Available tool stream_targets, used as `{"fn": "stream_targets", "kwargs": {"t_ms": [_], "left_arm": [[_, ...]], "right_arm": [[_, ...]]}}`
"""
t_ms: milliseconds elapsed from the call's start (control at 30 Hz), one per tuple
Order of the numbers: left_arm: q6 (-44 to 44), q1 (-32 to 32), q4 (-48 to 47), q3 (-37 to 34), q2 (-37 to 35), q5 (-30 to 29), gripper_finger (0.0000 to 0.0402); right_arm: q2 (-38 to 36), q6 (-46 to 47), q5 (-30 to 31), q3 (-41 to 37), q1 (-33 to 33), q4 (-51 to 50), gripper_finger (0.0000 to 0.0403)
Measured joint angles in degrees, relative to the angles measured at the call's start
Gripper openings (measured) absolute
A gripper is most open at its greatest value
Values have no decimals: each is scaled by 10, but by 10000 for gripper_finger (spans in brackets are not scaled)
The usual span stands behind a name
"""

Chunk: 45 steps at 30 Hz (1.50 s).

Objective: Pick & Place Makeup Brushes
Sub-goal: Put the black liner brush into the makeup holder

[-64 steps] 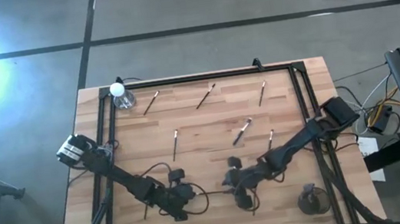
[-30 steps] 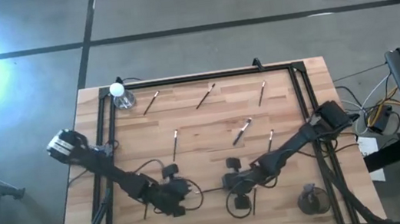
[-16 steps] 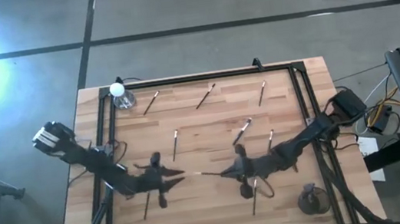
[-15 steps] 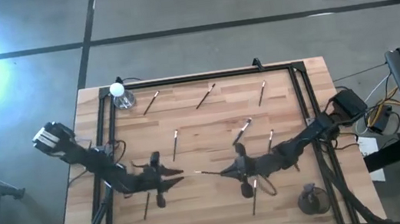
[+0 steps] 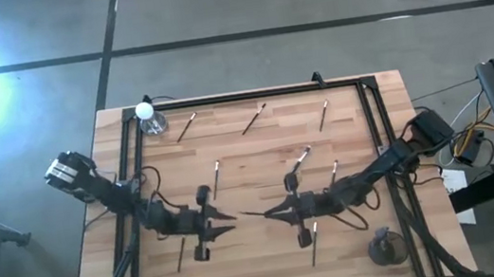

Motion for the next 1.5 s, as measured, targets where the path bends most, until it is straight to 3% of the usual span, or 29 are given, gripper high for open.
{"fn": "stream_targets", "kwargs": {"t_ms": [400,767,1000,1167,1300,1500], "left_arm": [[43,22,-29,66,3,31,85],[56,57,-34,141,76,60,85],[71,61,-28,151,85,100,79],[81,61,-18,150,85,99,20],[79,61,-33,149,80,84,10],[51,63,-137,142,53,-4,7]], "right_arm": [[1,-35,-20,36,0,2,12],[1,-48,-22,43,0,2,12],[1,-52,-22,43,0,2,12],[1,-63,-22,43,0,-2,12],[1,-58,-20,43,-3,-19,14],[-14,-45,94,42,-1,-160,59]]}}
